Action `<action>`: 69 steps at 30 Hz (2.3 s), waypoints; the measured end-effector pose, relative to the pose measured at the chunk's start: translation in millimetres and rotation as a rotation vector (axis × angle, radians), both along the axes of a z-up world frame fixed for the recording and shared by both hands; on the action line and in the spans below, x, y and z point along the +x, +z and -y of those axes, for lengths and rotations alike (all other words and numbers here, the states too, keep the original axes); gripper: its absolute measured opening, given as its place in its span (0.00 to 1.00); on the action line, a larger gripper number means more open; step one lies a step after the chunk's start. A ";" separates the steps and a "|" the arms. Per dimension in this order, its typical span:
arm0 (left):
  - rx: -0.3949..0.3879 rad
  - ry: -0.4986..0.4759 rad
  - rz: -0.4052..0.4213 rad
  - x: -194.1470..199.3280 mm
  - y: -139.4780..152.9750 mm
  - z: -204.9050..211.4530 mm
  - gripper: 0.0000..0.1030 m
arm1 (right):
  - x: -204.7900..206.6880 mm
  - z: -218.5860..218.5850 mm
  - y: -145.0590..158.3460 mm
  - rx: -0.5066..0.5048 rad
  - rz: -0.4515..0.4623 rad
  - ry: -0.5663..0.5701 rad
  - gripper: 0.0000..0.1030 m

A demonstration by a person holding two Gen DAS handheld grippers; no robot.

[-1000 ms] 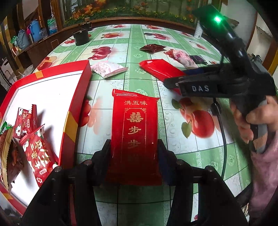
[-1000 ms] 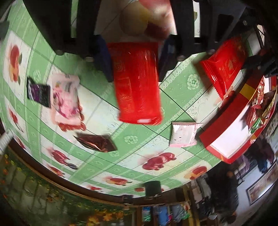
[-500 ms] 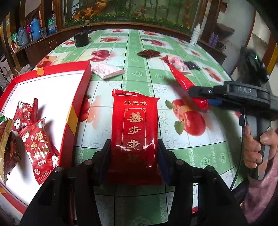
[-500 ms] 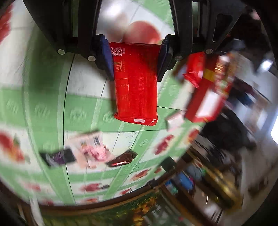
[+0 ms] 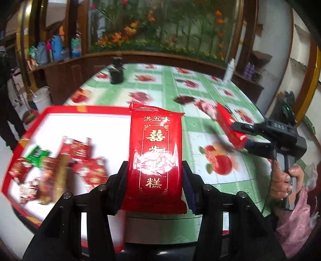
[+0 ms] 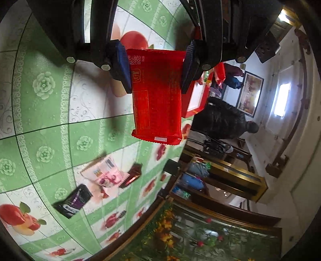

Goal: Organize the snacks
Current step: 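Carry both red packets over the red box and open both grippers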

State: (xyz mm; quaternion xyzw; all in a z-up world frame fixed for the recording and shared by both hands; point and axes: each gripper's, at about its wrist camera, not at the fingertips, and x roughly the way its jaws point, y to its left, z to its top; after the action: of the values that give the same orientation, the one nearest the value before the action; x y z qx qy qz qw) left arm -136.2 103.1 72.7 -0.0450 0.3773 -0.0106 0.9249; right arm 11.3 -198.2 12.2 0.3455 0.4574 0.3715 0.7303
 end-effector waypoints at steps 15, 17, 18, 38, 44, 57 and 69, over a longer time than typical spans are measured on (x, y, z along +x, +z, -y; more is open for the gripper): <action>-0.009 0.166 0.127 -37.6 21.9 -81.0 0.47 | -8.6 -44.4 18.3 0.073 0.074 0.002 0.45; -0.018 0.177 0.138 -43.7 22.1 -91.4 0.47 | -14.2 -64.6 23.0 0.079 0.085 0.027 0.45; -0.024 0.183 0.142 -45.4 22.2 -95.6 0.47 | -16.6 -80.0 26.7 0.084 0.092 0.049 0.45; -0.031 0.344 0.145 -49.2 7.8 -162.3 0.47 | -56.2 -276.9 51.6 -0.008 0.164 0.342 0.45; -0.005 0.369 0.125 -41.0 -3.6 -169.1 0.47 | -55.8 -295.4 42.9 -0.015 0.155 0.337 0.45; 0.037 0.322 0.063 -18.2 -21.6 -174.3 0.47 | -43.9 -312.1 18.2 -0.005 0.113 0.316 0.45; 0.082 0.323 0.018 -12.2 -33.1 -173.6 0.50 | -39.2 -312.3 20.9 -0.043 0.143 0.331 0.48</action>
State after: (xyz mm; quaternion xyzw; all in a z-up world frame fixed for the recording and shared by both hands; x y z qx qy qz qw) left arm -148.3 276.7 39.5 -0.0673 0.3572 0.1534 0.9189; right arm -28.0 114.1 33.2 0.2225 0.4626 0.5007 0.6970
